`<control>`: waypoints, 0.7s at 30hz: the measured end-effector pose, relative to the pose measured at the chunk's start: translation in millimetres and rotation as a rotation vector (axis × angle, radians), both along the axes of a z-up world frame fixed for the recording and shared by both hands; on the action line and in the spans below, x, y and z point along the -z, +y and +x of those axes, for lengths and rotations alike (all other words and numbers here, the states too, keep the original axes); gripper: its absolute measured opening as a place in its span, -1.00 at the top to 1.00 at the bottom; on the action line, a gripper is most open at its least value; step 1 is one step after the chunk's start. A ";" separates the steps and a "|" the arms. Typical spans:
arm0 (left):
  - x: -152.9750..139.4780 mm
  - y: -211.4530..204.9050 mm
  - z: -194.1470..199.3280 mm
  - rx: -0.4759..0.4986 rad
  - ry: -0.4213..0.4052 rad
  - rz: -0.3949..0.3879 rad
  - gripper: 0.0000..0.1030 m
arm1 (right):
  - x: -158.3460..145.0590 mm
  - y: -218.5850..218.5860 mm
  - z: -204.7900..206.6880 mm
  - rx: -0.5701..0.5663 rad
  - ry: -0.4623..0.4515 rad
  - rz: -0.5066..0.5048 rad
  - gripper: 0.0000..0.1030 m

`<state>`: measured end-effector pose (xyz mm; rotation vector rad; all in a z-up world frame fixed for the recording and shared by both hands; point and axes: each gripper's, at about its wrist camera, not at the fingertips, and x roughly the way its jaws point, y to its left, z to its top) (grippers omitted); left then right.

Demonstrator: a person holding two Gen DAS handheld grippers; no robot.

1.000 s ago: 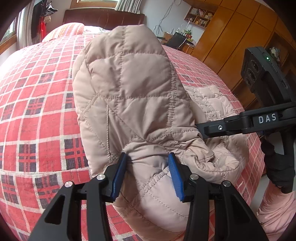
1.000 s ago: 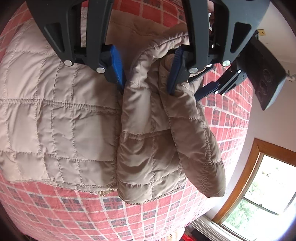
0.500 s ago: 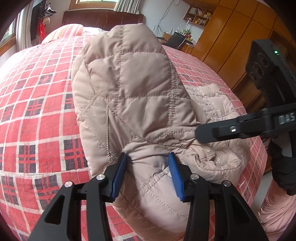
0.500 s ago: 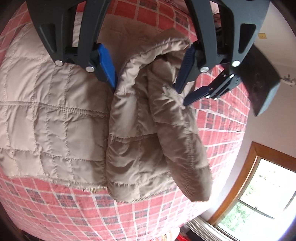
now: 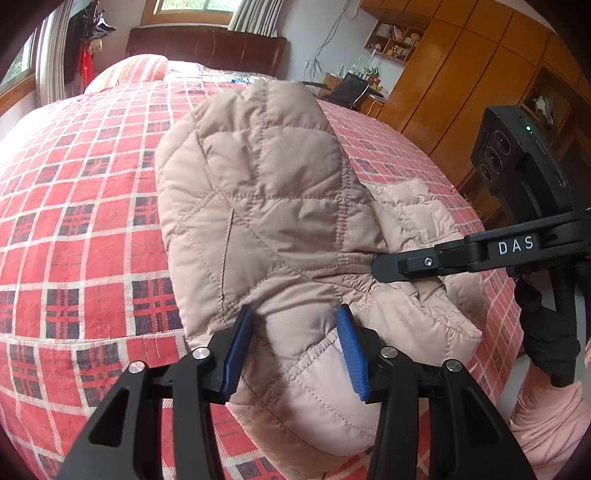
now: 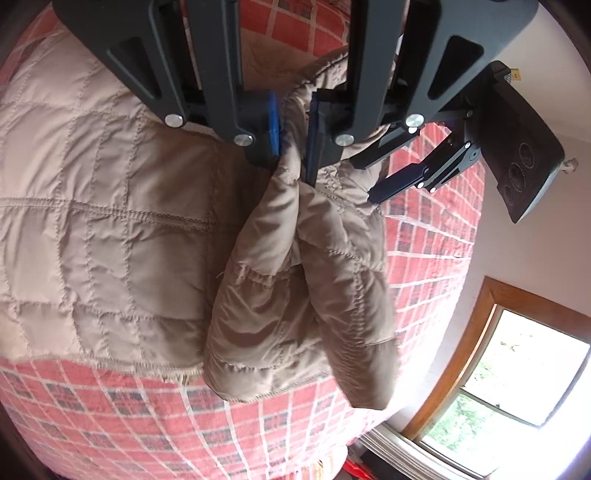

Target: Fold large clothes

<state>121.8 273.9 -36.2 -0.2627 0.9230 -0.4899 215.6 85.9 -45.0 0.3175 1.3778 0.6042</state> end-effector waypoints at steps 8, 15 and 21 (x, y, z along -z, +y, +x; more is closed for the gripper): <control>-36.9 2.8 -20.5 0.016 -0.101 -0.016 0.09 | -50.4 -65.6 -16.2 0.066 -0.113 0.026 0.81; -39.4 -18.1 -17.4 0.055 -0.096 -0.015 0.09 | -60.8 -134.9 -27.0 0.191 -0.137 -0.005 0.82; -27.9 -42.6 -4.1 0.084 -0.046 -0.015 0.08 | -26.4 -171.0 -29.1 0.244 -0.070 -0.013 0.84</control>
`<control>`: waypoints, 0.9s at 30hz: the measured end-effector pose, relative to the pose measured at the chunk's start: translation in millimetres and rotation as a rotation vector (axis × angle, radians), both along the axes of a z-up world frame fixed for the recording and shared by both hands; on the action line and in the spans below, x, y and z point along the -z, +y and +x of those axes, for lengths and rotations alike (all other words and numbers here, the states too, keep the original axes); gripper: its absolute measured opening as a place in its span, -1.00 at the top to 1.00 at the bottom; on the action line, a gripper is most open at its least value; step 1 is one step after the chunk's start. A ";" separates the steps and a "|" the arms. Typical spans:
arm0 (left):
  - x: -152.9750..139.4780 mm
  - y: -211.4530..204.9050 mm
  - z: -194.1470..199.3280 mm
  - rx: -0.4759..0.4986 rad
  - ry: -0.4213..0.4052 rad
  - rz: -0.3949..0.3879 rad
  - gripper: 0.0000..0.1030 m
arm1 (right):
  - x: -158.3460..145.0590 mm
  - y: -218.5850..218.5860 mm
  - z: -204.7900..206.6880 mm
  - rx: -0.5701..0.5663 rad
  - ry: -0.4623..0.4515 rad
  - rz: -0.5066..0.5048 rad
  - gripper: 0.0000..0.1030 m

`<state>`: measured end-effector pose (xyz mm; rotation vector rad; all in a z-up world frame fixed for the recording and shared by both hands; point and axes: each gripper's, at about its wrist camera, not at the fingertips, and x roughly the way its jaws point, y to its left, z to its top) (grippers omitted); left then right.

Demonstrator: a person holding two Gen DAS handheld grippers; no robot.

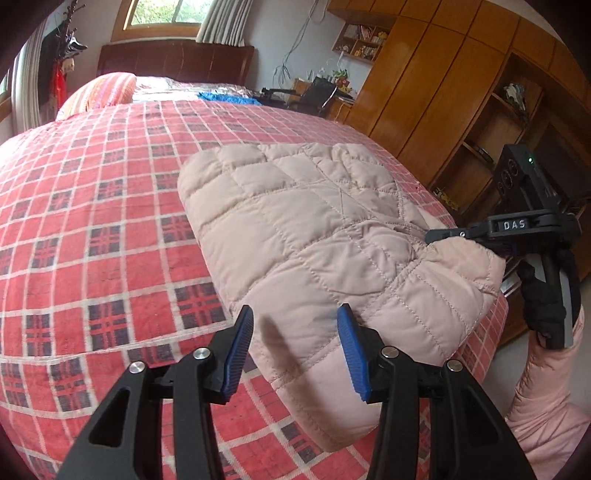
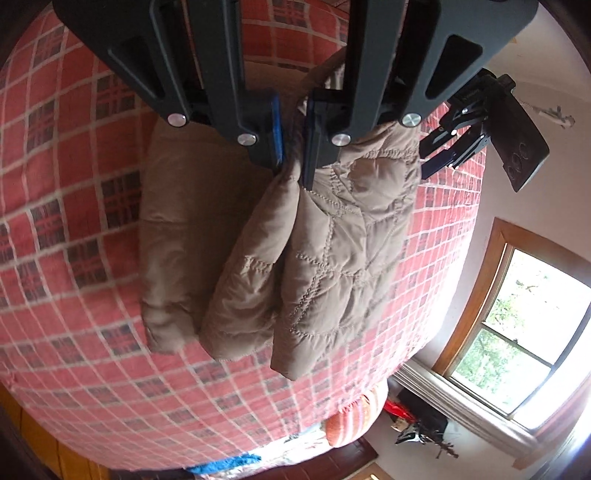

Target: Fold large clothes

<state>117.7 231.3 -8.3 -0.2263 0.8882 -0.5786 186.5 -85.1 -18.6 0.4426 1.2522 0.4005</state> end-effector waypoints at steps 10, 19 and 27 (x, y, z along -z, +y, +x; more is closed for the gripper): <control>22.5 -23.9 -3.9 0.017 0.016 0.051 -0.09 | 59.0 -13.3 0.5 -0.005 0.100 0.027 0.81; 23.5 -26.1 -1.6 0.015 0.009 0.072 -0.09 | 34.1 -37.1 26.4 0.022 0.030 0.077 -0.18; 18.9 -25.4 -1.8 0.003 0.022 0.066 -0.10 | 47.0 -2.1 58.0 -0.027 0.077 -0.016 0.46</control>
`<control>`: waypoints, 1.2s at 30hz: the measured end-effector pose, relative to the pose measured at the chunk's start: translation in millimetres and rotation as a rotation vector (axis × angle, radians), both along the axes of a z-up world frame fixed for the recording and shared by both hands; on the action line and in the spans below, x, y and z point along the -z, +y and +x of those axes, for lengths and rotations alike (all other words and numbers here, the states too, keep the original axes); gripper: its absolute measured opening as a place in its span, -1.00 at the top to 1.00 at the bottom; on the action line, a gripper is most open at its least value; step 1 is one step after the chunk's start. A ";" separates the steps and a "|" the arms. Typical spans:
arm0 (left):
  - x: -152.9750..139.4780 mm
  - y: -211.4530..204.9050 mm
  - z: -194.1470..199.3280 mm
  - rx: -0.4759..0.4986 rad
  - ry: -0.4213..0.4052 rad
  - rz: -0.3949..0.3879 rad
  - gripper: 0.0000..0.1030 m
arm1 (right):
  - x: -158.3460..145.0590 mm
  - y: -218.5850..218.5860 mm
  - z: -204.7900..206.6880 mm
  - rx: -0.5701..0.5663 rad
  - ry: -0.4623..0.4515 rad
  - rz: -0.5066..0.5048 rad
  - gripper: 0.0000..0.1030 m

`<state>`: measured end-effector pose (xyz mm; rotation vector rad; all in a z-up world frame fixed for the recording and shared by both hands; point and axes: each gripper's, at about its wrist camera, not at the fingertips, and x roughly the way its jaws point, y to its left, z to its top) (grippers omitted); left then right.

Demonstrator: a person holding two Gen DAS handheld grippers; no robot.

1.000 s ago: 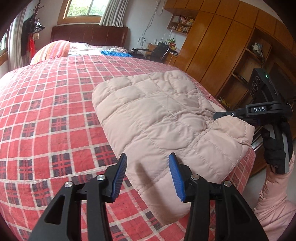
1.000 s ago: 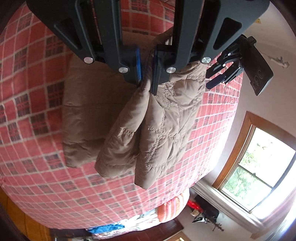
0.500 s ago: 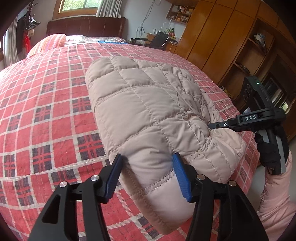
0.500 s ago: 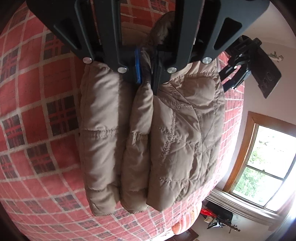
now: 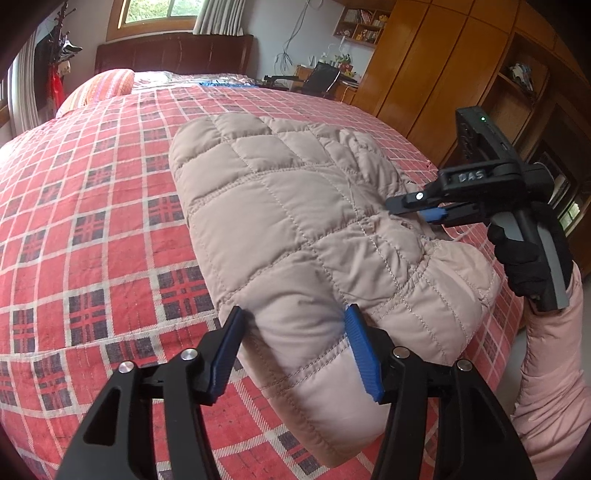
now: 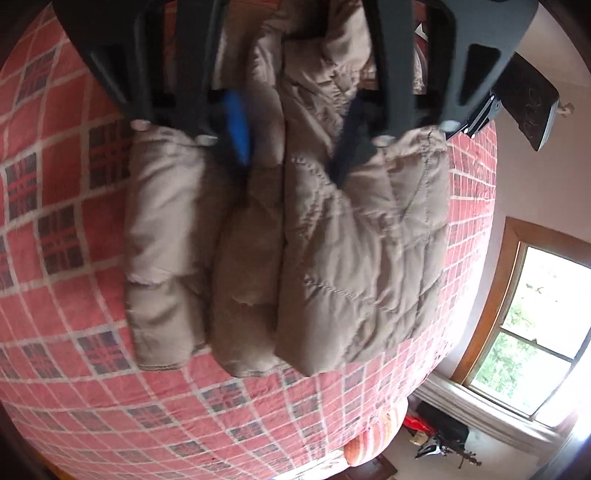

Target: Fold large clothes

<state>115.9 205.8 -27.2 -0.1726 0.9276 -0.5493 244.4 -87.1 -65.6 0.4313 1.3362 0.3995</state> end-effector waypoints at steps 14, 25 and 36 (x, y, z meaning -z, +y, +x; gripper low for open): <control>2.9 7.7 17.2 -0.067 0.088 -0.129 -0.31 | -23.7 -42.7 -39.3 0.095 -0.067 0.008 0.75; 16.1 -5.2 17.2 -0.067 0.099 -0.100 -0.39 | 8.1 -37.3 -41.4 0.113 -0.029 0.005 0.49; -8.8 0.9 -31.3 -0.147 0.036 -0.064 -0.36 | -43.1 -32.5 -124.8 0.073 -0.148 0.026 0.20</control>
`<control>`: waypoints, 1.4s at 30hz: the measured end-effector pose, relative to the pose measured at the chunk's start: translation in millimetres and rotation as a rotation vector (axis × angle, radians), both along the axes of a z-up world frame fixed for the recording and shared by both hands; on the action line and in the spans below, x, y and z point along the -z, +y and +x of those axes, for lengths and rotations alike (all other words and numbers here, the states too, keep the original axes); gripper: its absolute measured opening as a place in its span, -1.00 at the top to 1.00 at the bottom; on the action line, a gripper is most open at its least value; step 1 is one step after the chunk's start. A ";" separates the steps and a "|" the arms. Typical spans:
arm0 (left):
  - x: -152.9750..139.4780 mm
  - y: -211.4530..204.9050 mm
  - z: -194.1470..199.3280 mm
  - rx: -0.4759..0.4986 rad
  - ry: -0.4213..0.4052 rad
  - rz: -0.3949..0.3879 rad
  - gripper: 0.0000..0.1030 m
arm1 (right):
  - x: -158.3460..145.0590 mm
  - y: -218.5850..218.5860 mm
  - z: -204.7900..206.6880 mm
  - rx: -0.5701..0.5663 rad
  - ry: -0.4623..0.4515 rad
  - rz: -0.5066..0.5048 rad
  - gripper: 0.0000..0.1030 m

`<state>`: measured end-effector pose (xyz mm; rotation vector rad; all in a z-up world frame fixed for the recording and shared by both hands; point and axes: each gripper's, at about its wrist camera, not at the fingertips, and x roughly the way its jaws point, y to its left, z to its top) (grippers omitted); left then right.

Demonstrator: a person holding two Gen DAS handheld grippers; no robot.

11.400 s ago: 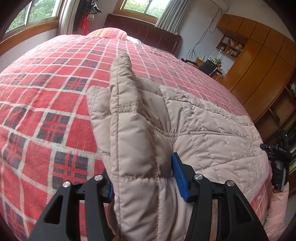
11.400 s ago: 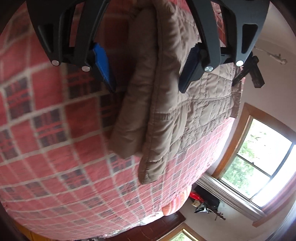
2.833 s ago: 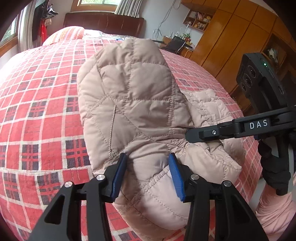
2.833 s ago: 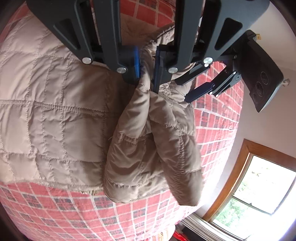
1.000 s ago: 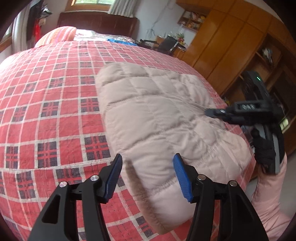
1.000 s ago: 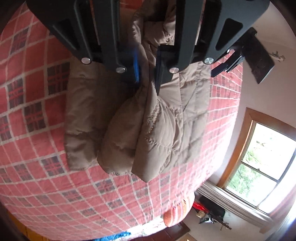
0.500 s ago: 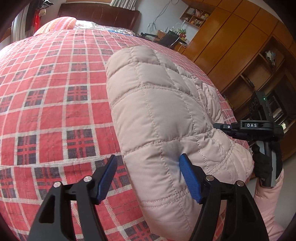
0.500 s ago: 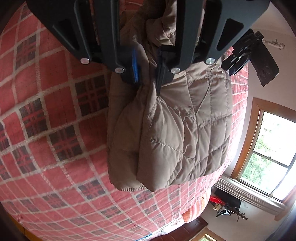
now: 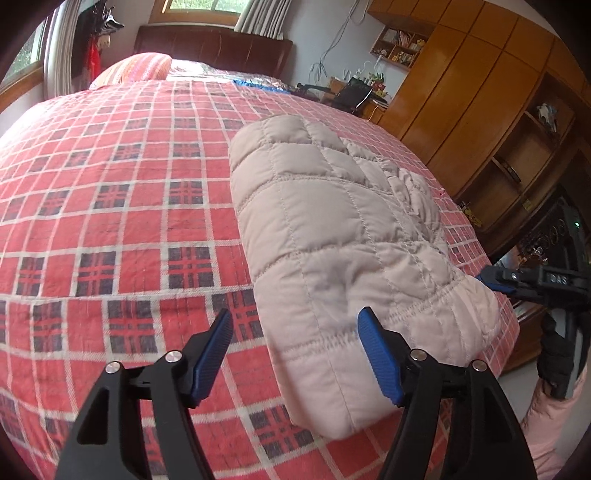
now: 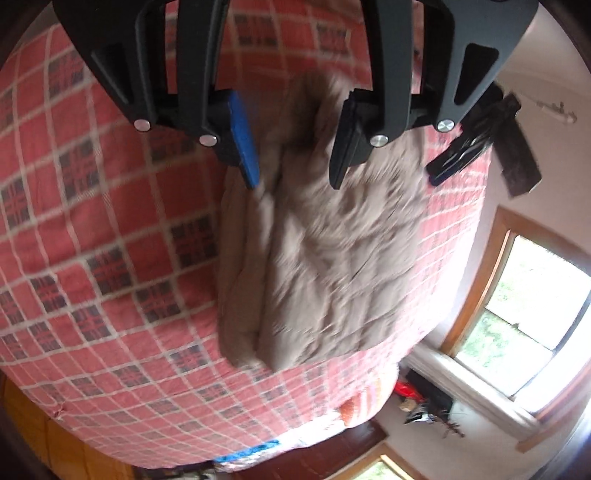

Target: Fold large clothes

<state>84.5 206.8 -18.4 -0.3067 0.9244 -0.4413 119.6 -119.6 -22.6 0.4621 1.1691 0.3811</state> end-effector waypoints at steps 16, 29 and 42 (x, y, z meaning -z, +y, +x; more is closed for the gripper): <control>25.0 -11.8 -4.0 0.035 0.136 -0.045 -0.37 | 32.6 -2.7 -26.1 -0.063 0.075 -0.030 0.90; 53.4 -22.4 9.6 0.134 0.239 -0.129 -0.11 | 72.9 -8.5 -20.8 -0.047 0.163 0.006 0.90; 43.7 -39.5 -1.7 0.131 0.177 -0.045 -0.08 | 76.7 -12.0 -10.1 -0.054 0.175 0.006 0.85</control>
